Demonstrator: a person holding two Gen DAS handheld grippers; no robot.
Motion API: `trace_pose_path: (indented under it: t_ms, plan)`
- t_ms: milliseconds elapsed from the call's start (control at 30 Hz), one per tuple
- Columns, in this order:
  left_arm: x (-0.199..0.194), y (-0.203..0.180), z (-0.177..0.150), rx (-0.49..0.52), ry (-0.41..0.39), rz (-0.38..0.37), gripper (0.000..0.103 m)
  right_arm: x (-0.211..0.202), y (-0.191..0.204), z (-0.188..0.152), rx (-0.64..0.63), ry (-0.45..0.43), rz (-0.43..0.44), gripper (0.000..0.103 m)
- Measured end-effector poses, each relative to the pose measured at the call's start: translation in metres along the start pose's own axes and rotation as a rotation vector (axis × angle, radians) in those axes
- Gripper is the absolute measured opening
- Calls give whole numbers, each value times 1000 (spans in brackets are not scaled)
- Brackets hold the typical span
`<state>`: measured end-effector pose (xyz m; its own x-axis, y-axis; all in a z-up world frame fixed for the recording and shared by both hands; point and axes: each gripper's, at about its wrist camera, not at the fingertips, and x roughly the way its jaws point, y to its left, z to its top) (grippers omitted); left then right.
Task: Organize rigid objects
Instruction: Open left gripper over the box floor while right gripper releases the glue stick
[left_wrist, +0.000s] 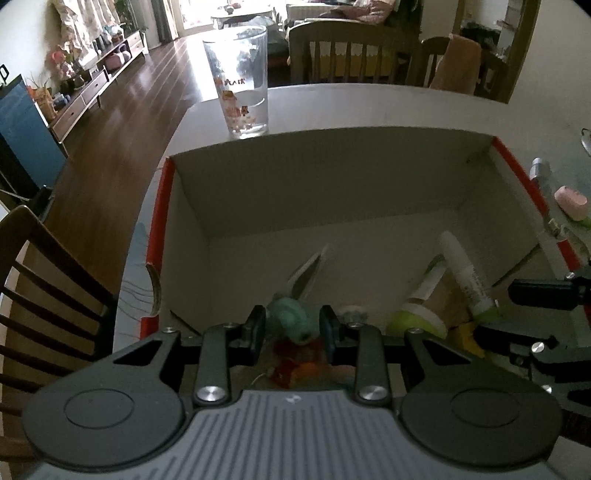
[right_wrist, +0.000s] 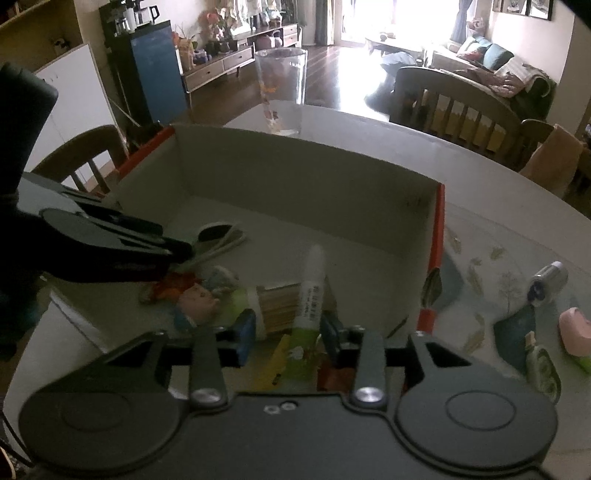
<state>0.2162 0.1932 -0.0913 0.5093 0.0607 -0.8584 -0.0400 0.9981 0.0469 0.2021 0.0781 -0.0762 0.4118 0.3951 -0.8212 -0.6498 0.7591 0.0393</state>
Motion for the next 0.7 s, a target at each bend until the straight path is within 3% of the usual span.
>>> trace_pose_path:
  t_ms: [333, 367, 467, 700]
  plan:
    - [-28, 0, -8, -20, -50, -1, 31, -27, 8, -5, -8, -53, 20, 54]
    - [-31, 0, -9, -23, -54, -2, 33, -30, 8, -6, -11, -59, 20, 55]
    - [-42, -1, -13, -34, -87, -10, 63, -40, 10, -8, -16, -77, 27, 61]
    - [-69, -10, -16, -31, -147, -33, 65, -66, 7, -15, -7, -126, 39, 65]
